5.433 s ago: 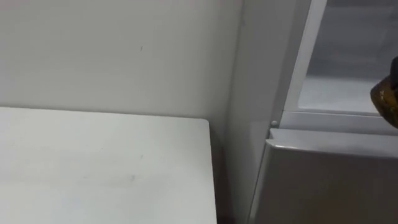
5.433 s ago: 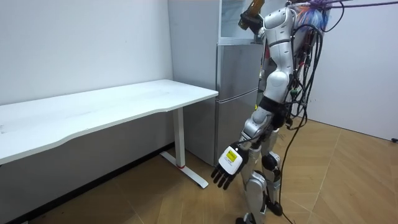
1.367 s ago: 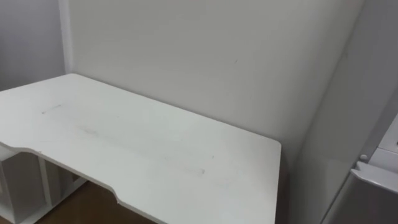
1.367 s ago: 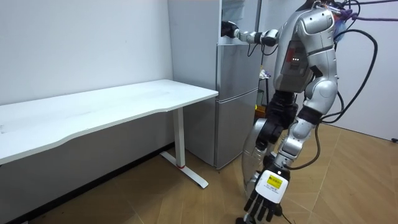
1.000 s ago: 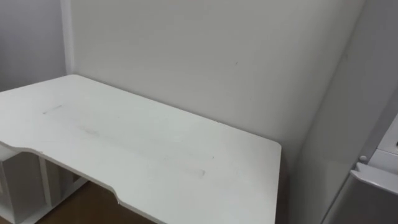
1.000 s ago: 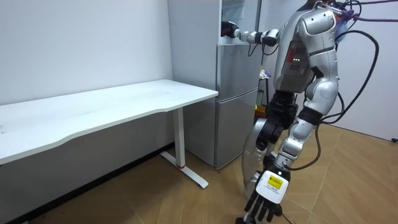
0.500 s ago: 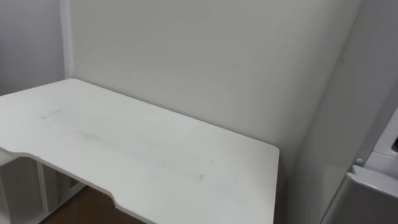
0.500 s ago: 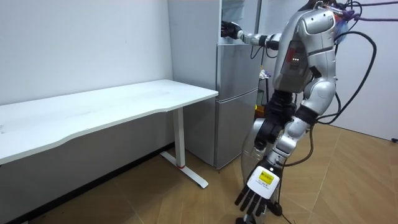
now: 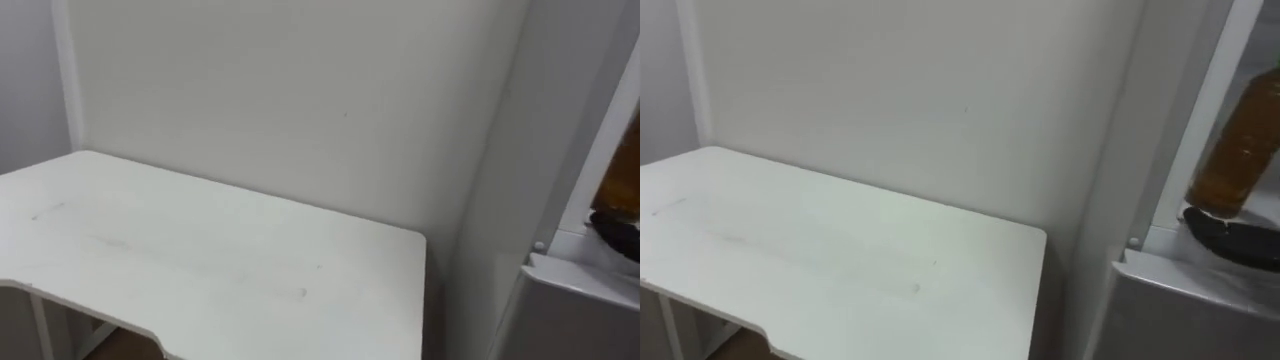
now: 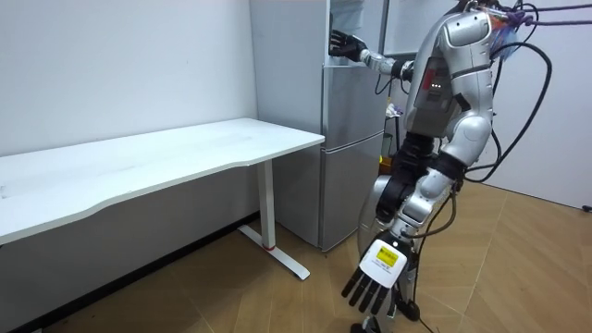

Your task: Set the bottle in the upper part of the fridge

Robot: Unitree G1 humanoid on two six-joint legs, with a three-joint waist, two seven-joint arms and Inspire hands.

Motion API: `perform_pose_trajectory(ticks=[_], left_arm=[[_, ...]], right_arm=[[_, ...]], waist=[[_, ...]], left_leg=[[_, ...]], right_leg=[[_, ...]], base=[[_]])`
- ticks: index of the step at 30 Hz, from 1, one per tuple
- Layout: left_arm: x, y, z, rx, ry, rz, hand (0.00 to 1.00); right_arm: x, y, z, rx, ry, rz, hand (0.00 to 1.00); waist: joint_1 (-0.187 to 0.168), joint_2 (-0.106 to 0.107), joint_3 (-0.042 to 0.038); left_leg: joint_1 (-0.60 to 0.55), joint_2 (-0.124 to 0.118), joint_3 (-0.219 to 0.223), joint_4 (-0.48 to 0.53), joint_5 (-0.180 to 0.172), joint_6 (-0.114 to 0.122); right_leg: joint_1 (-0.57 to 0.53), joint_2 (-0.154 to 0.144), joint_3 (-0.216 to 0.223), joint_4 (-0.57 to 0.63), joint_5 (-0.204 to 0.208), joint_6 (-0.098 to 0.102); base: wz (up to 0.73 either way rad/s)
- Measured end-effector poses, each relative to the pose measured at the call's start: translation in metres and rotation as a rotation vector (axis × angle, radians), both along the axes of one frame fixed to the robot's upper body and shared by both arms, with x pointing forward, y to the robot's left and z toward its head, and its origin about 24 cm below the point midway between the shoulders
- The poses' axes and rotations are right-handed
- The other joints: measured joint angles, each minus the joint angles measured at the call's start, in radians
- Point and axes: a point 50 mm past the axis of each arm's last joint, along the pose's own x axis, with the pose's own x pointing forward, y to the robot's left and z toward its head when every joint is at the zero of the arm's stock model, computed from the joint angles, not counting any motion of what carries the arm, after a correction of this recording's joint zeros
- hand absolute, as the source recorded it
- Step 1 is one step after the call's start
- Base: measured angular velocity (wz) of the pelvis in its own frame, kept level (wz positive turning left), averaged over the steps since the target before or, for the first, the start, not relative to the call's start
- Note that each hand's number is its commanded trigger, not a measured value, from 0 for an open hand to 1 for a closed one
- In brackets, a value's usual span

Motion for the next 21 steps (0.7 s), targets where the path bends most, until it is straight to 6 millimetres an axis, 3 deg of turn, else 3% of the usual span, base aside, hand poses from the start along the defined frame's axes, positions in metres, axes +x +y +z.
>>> perform_pose_trajectory(ticks=[16,21], left_arm=[[0.0,-0.012,-0.005,-0.031,0.002,-0.001,0.0],[0.002,-0.018,-0.007,-0.034,0.001,-0.043,0.0]], right_arm=[[-0.017,0.023,-0.005,-0.039,-0.045,-0.001,0.0],[-0.019,0.034,0.005,-0.045,-0.084,0.039,0.0]], waist=[[-0.041,0.005,0.0034],[-0.059,0.018,0.0111]], left_leg=[[0.006,-0.002,0.033,-0.014,-0.004,0.007],[0.021,-0.001,0.054,-0.038,-0.004,0.006]], right_leg=[[-0.015,0.0,0.036,-0.014,0.0,0.007],[-0.018,0.001,0.053,-0.013,0.0,0.008]], base=[[-0.06],[-0.11]])
